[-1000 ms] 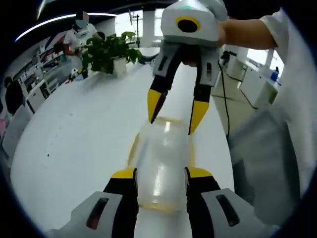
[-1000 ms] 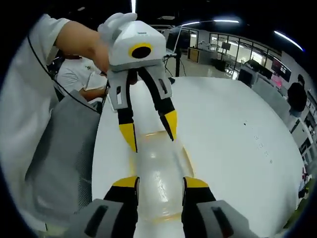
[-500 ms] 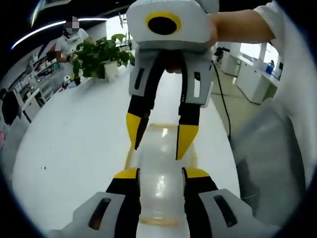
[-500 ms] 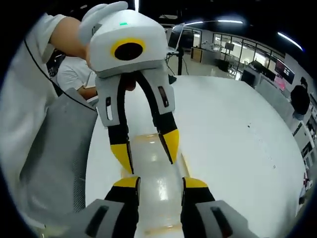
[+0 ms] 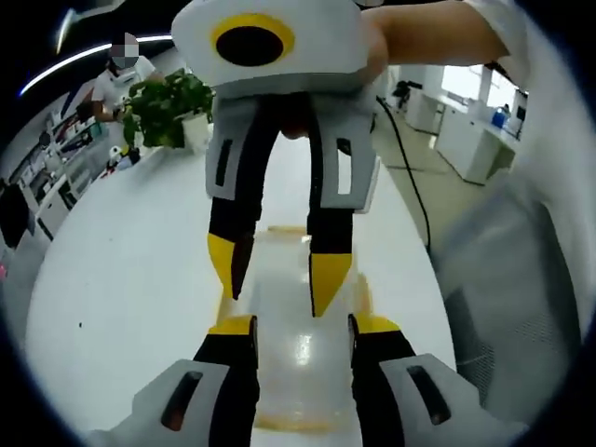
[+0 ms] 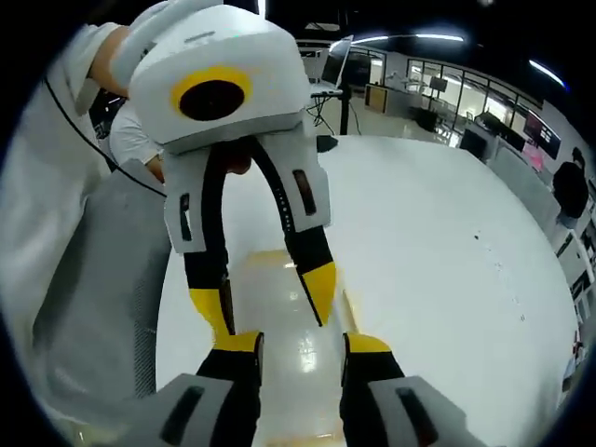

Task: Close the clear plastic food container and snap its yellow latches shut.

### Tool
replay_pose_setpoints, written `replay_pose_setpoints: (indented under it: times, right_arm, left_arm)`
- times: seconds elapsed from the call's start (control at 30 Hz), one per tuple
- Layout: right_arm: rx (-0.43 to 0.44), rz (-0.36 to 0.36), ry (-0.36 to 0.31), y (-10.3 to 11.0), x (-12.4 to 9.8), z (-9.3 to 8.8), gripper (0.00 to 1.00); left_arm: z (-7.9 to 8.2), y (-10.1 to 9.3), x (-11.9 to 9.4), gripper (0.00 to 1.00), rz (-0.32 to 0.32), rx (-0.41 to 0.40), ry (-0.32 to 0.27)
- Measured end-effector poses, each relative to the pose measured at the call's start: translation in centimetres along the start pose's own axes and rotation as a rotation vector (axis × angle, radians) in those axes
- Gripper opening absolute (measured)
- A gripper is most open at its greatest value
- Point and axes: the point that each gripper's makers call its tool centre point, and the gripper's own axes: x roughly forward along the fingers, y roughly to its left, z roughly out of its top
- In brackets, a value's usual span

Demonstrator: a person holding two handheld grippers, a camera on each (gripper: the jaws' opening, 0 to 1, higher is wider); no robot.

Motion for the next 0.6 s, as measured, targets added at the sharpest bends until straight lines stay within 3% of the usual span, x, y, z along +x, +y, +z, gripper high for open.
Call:
replay_pose_setpoints:
  times: [0.07,0.27,0.37,0.47,0.6]
  right_arm:
    - [-0.009,0.002,0.004,-0.1,0.1,-0.1,0.30]
    - [-0.010,-0.004,0.023,-0.5,0.5,-0.2,0.39]
    - [-0.015,-0.003,0.034,-0.7,0.6,-0.2,0.41]
    - [-0.017,0.012,0.062,-0.7,0.8,-0.4,0.48]
    - [-0.058,0.038,0.108,-0.8,0.8,-0.9,0.46]
  left_arm:
    - [-0.1,-0.2,0.1,0.42,-0.004,-0.015,0.001]
    - [0.4,-1.0,0.4,0.56,0.016,0.057,-0.010]
    - [0.5,-1.1,0.4,0.55,0.020,0.082,-0.004]
    - [0.2,-1.2,0.7,0.59,0.022,0.098,0.022]
    - [-0.8,-0.9,0.9,0.61,0.056,0.143,0.073]
